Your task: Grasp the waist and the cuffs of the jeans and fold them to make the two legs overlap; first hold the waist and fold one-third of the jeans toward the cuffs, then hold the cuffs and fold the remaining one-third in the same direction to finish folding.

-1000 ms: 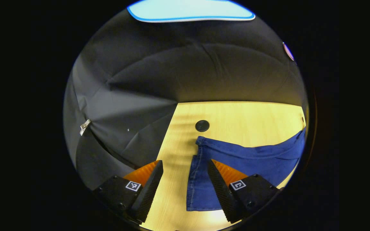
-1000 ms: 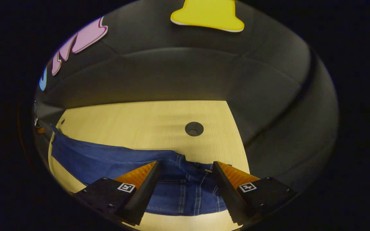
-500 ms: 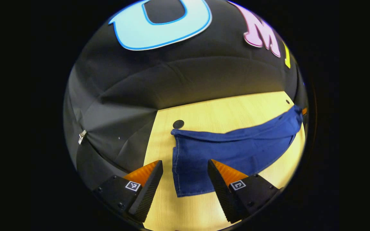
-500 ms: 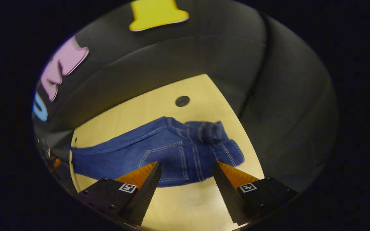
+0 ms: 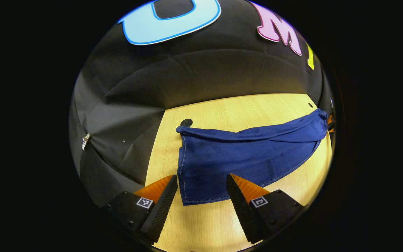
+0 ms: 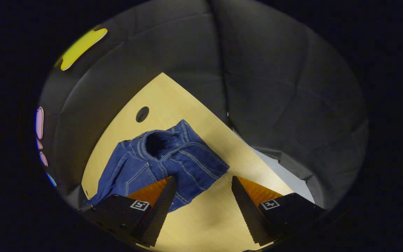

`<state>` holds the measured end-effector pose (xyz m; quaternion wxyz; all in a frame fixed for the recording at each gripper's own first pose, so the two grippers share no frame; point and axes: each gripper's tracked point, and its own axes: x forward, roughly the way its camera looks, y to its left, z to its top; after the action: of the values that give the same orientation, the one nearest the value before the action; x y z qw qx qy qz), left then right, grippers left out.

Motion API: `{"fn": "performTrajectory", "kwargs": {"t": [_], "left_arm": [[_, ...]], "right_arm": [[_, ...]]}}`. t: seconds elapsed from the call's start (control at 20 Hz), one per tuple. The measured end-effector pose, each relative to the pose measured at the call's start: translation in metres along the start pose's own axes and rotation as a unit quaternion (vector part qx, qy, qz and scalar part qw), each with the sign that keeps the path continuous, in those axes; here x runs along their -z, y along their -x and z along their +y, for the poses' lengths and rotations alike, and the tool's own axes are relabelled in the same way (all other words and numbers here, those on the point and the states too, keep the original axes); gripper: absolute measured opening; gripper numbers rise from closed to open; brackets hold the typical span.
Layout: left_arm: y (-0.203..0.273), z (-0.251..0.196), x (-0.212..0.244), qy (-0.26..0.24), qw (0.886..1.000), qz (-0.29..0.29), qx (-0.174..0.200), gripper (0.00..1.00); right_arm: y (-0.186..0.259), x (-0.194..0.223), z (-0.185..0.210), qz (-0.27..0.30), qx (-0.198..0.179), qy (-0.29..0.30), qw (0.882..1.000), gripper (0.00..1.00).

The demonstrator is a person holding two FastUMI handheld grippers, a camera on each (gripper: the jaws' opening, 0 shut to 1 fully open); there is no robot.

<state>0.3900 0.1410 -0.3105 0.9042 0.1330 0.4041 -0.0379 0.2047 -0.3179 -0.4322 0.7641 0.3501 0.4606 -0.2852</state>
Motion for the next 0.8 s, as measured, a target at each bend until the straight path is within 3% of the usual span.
{"fn": "performTrajectory", "kwargs": {"t": [0.3,0.4,0.55,0.6,0.65,0.8], "left_arm": [[-0.002,-0.025,0.001,0.007,1.000,-0.006,0.021,0.83],[0.000,-0.028,0.008,-0.004,1.000,-0.005,0.024,0.83],[0.005,-0.024,0.022,-0.032,0.999,0.001,0.019,0.83],[0.007,-0.024,0.027,-0.038,0.999,0.002,0.021,0.83],[0.010,-0.024,0.031,-0.042,0.999,0.004,0.023,0.83],[0.020,-0.029,0.042,-0.041,0.999,0.002,0.035,0.83]], "right_arm": [[-0.024,-0.015,0.009,-0.014,0.003,-0.054,0.998,0.99],[-0.018,-0.014,0.013,-0.009,-0.003,-0.054,0.998,0.94],[-0.034,-0.015,0.023,-0.033,-0.002,-0.070,0.997,0.33],[-0.020,-0.016,0.022,-0.043,-0.004,-0.062,0.997,0.13],[-0.015,-0.018,0.026,-0.054,-0.011,-0.048,0.997,0.08],[0.029,-0.031,0.053,-0.093,-0.068,-0.019,0.993,0.08]]}}
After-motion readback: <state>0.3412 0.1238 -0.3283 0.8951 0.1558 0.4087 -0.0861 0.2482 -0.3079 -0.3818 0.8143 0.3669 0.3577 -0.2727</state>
